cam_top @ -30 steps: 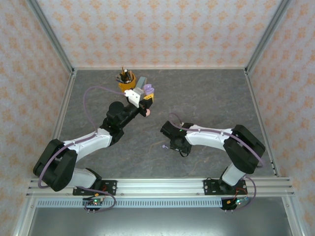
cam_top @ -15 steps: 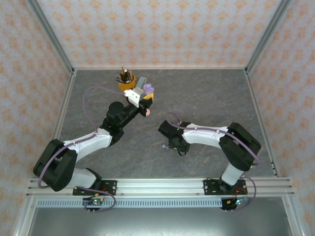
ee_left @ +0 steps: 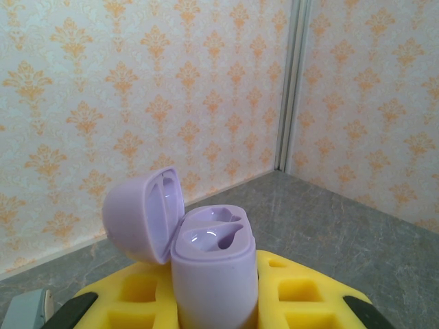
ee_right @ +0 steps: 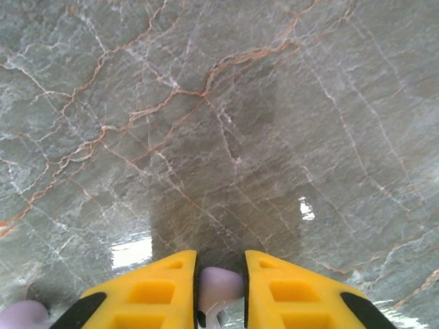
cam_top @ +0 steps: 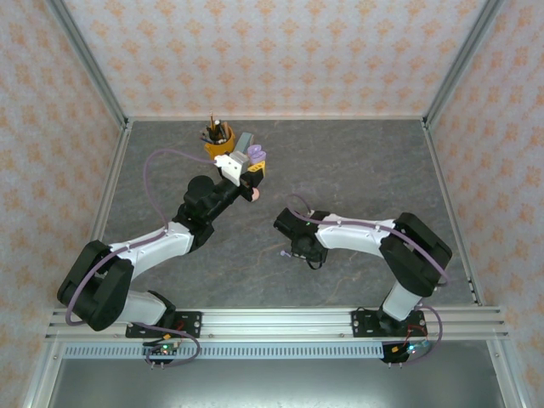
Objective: Insert the wireless bluetooth earbuds into the charging case
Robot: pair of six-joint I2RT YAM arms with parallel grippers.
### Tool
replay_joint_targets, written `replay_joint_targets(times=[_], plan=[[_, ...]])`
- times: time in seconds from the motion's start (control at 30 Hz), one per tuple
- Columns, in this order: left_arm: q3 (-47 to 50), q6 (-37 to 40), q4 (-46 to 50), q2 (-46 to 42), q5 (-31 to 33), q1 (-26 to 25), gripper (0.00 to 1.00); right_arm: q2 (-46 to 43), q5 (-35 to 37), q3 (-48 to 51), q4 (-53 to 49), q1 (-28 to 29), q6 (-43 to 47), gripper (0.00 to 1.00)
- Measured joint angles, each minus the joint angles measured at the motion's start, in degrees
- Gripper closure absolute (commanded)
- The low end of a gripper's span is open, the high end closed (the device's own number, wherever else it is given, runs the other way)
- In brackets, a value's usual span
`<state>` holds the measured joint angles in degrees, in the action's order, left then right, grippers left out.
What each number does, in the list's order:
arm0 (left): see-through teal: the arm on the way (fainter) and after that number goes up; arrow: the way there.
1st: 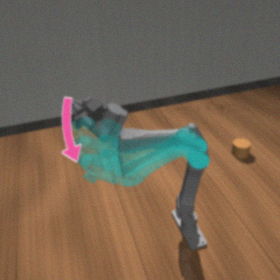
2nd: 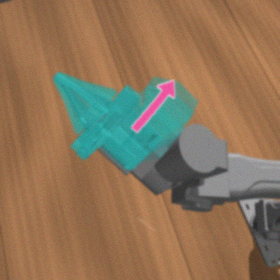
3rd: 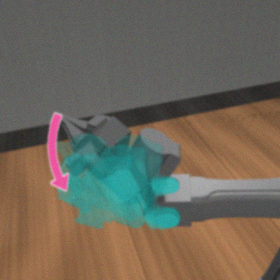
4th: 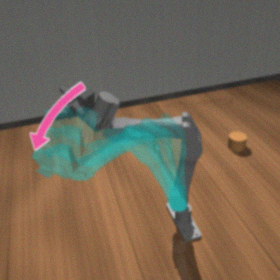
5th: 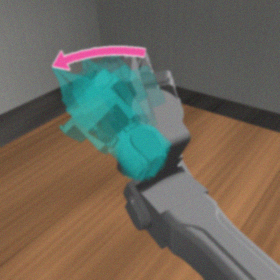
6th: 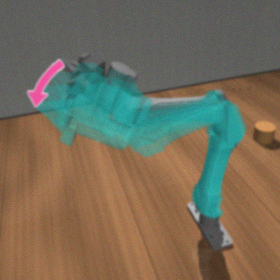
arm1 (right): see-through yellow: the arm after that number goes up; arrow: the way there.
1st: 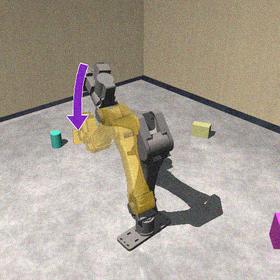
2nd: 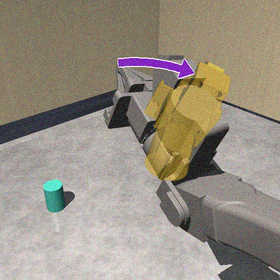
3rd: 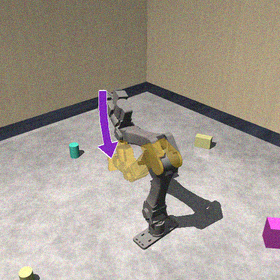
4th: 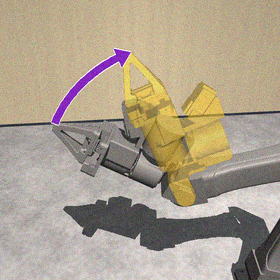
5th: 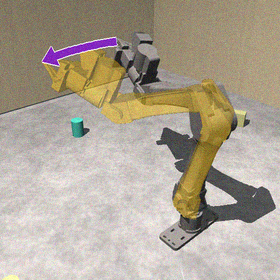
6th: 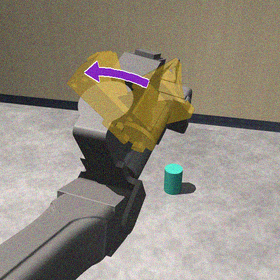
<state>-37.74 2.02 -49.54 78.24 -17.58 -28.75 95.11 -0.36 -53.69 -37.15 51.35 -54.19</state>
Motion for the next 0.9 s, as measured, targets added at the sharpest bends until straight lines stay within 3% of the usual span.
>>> replay_joint_targets(times=[0.43,0.7,0.9], plan=[[0.00,0.00,0.04,-0.11,-0.09,0.00,1.00,-9.16,0.85,2.73,1.38,-0.98,3.10,0.80],[-0.02,0.50,0.09,-1.51,-2.08,0.00,1.00,-22.18,2.19,1.75,2.19,-8.39,9.01,0.80],[0.00,1.09,0.24,-2.10,-4.28,0.00,1.00,-25.92,2.58,-7.74,2.10,-13.18,15.69,0.80]])
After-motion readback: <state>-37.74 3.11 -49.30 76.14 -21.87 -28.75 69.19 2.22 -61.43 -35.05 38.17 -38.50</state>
